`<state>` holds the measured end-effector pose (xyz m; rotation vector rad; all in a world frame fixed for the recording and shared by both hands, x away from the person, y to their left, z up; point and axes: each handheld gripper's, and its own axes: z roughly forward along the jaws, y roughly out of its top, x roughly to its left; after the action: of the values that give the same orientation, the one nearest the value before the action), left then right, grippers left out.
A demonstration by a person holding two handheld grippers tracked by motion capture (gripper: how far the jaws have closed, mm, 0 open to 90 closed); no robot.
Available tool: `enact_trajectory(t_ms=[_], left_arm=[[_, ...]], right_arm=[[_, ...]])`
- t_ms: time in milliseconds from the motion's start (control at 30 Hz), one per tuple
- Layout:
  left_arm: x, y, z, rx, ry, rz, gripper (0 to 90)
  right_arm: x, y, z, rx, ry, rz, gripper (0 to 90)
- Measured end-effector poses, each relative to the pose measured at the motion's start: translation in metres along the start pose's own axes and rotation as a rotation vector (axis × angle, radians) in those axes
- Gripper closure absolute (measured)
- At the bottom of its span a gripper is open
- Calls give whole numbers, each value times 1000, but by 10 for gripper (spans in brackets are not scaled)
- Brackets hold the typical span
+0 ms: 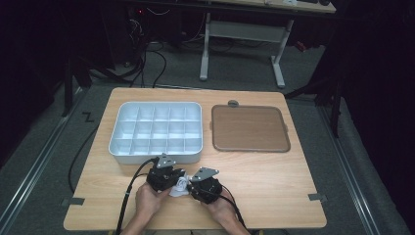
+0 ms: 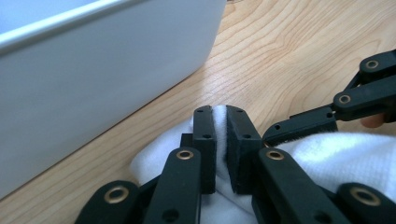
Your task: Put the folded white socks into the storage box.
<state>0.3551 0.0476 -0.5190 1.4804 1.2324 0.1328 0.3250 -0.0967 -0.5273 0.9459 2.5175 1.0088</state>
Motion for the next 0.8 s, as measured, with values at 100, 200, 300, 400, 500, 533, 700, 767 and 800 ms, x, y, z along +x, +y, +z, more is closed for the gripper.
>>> enact_trajectory(t_ms=[100,200,300,400,500,533,700,767,800], left_arm=[[-2,3,-3,1,-12,-13,795],[-3,6,-8,0,-15,-30,734],[-1,10,-12,-6,-23,-55,654],[-1,11,-14,5,-39,-74,570],[-1,12,-14,12,-57,-86,528],[-1,13,-14,12,-59,-91,522],[-2,20,-23,-25,-89,-123,481],[-2,23,-26,-28,-100,-137,475],[-2,25,-28,-25,-102,-138,469]], right_arm=[[-1,0,0,-1,7,13,734],[-1,-1,-2,4,1,21,720],[-4,-6,-6,-7,0,44,720],[-7,-8,-9,-10,0,59,721],[-7,-6,-12,-14,-1,52,723],[-7,-7,-13,-21,-1,56,724],[-7,-8,-22,-35,2,78,743],[-8,-6,-25,-38,12,66,763],[-8,-5,-27,-34,15,71,771]])
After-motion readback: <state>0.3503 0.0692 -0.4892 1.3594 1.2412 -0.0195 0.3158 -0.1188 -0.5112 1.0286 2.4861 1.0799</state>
